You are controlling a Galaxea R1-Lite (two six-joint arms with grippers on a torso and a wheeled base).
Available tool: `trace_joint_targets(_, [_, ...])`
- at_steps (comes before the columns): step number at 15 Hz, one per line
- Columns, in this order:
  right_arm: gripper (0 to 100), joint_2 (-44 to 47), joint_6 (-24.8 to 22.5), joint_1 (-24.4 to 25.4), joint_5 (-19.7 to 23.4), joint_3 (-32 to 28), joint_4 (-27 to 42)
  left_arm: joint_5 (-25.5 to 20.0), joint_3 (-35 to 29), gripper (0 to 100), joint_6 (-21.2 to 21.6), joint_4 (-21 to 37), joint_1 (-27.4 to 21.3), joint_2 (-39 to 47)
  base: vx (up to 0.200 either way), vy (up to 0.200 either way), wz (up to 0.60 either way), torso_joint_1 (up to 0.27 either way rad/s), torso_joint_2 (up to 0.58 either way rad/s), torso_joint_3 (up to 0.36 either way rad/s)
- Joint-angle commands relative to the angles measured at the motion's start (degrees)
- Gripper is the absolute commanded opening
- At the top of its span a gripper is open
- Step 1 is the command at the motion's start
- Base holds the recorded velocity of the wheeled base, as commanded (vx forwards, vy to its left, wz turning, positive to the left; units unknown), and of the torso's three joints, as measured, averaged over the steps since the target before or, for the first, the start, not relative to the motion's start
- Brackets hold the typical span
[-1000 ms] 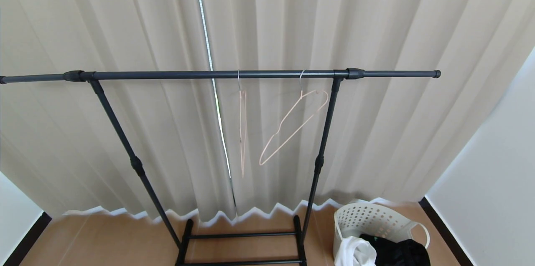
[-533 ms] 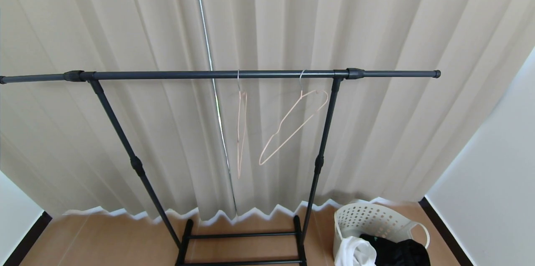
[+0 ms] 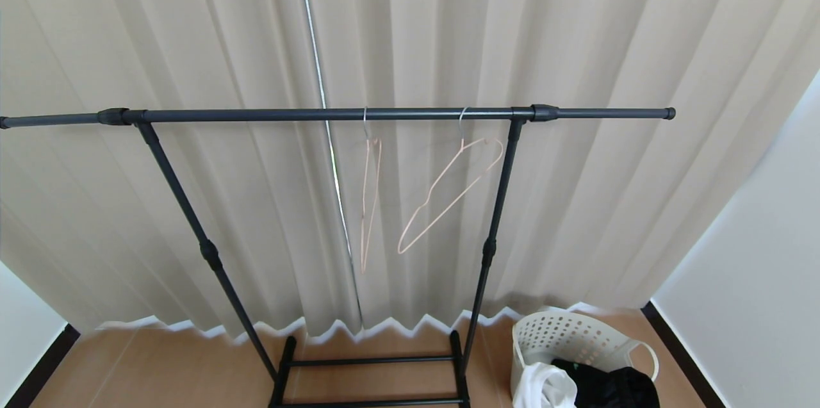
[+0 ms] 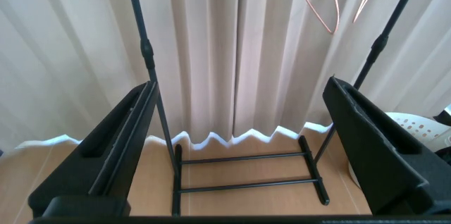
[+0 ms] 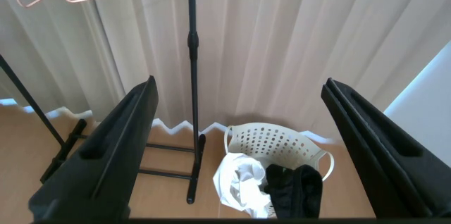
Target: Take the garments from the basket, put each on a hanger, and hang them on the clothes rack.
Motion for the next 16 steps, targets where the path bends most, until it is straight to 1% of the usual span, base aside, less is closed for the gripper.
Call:
trace_joint_targets(1, [100, 0.1, -0.1, 0.0, 0.0, 0.0, 0.1, 0.0, 0.0, 100, 0.0, 0.0, 0.0, 0.1, 0.000, 0.000, 0.00, 0.000, 0.00, 0.000])
trace_joint_targets(16, [100, 0.0, -0.3, 0.0, 0.0, 0.0, 0.2, 0.0, 0.0, 100, 0.0, 0.0, 0.0, 0.1, 0.000, 0.000, 0.00, 0.000, 0.00, 0.000])
